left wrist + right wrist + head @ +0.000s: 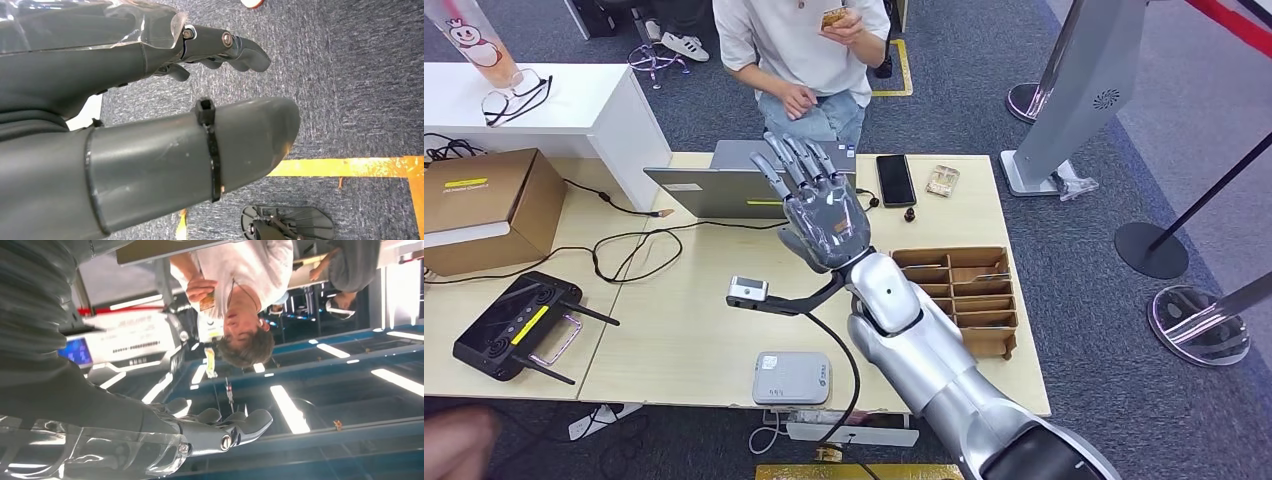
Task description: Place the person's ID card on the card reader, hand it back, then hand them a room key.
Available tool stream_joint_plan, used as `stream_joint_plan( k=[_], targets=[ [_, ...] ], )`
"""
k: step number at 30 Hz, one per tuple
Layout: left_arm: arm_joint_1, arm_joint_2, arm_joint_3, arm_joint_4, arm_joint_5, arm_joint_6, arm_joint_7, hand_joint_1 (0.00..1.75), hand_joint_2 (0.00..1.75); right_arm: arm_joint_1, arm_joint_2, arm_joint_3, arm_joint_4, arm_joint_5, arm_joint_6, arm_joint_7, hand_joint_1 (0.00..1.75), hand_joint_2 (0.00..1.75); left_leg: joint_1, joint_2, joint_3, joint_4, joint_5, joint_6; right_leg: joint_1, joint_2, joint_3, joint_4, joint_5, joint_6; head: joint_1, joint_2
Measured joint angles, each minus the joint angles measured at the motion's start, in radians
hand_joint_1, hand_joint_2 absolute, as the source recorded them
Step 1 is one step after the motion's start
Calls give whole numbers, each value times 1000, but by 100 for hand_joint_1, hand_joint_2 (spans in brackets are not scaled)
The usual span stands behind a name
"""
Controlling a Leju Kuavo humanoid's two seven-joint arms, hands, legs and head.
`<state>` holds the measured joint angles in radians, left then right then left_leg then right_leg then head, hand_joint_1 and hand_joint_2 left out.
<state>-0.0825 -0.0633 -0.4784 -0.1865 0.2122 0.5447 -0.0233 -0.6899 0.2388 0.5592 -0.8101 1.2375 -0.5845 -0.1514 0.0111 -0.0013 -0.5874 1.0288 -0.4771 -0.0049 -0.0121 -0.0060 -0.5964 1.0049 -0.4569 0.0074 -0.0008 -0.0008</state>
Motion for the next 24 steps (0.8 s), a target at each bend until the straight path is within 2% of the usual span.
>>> stream_joint_plan(
  k=[6,10,24],
  targets=[
    [5,1,5,0,2,-1,-8,0,0,36,-10,-2,-96,-63,51,-25,0,175,0,0,0,0,0,0,0,0,0,0,0,0,0,0],
    [6,1,6,0,2,-3,-11,0,0,65,-25,-2,-168,-85,69,-32,0,0,0,0,0,0,0,0,0,0,0,0,0,0,0,0],
    [6,1,6,0,1,-7,-22,0,0,154,-109,0,-375,-112,71,-42,0,0,0,0,0,0,0,0,0,0,0,0,0,0,0,0]
  ],
)
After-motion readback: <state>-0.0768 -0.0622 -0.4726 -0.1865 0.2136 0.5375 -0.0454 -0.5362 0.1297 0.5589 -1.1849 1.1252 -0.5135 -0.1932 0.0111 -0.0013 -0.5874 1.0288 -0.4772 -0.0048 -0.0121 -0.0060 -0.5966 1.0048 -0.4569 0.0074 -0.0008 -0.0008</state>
